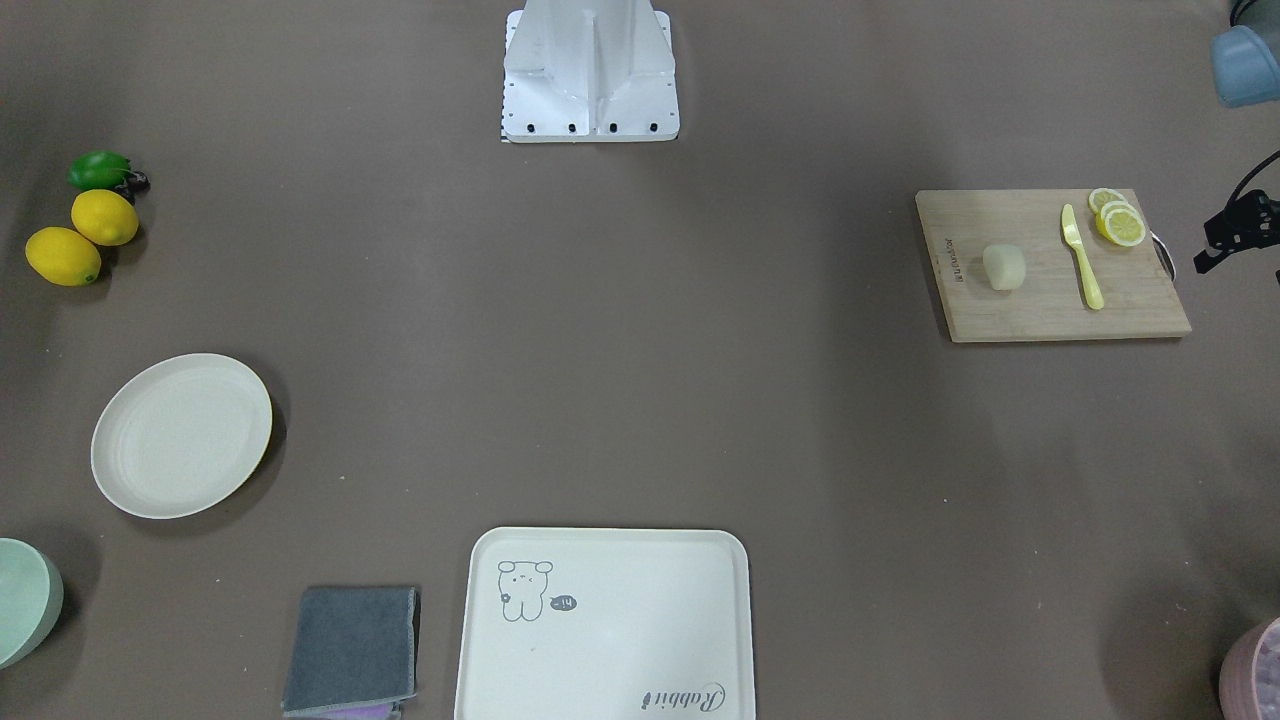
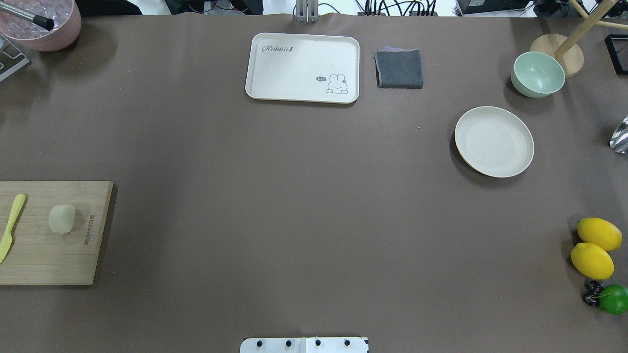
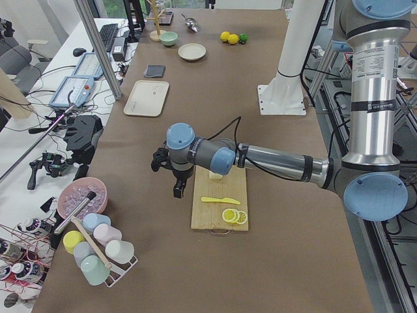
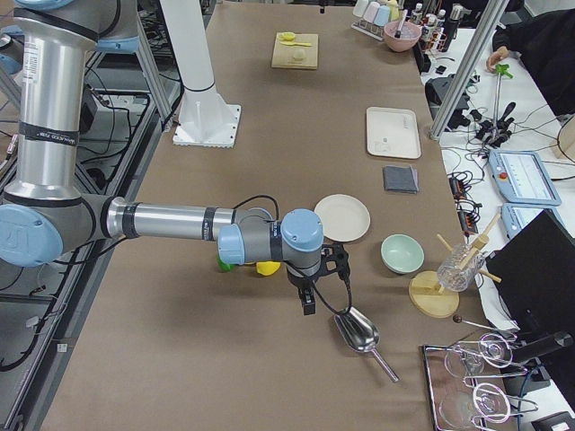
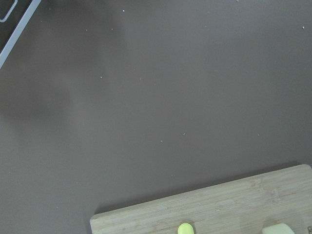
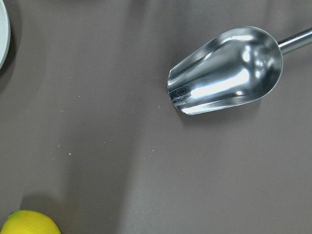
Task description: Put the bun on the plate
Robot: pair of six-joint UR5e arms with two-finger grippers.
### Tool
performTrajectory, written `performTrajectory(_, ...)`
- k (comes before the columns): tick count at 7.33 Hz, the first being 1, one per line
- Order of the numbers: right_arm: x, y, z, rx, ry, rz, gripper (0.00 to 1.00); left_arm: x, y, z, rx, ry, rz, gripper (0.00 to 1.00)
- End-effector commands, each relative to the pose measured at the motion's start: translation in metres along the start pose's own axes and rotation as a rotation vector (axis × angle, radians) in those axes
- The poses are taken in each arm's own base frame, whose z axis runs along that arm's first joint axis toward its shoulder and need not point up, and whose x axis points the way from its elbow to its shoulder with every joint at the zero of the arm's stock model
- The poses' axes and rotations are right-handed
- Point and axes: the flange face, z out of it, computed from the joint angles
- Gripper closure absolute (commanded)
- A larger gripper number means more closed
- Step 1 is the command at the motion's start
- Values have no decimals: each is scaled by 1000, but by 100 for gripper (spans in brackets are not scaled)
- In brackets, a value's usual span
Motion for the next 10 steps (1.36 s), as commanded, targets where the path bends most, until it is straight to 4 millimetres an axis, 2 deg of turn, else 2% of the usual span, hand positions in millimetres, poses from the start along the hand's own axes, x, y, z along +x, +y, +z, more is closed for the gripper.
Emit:
performTrajectory(1,2,1,2,-3,1,3,0,1,-1,-1,4,-12,0,2)
performTrajectory(4,6,0,6,-11,3,9,0,13,-4,3,-2,-1,23,3)
performTrajectory(10,1,-6,11,-22,-2,-5,0,15,-2,0,16,-2,38,3)
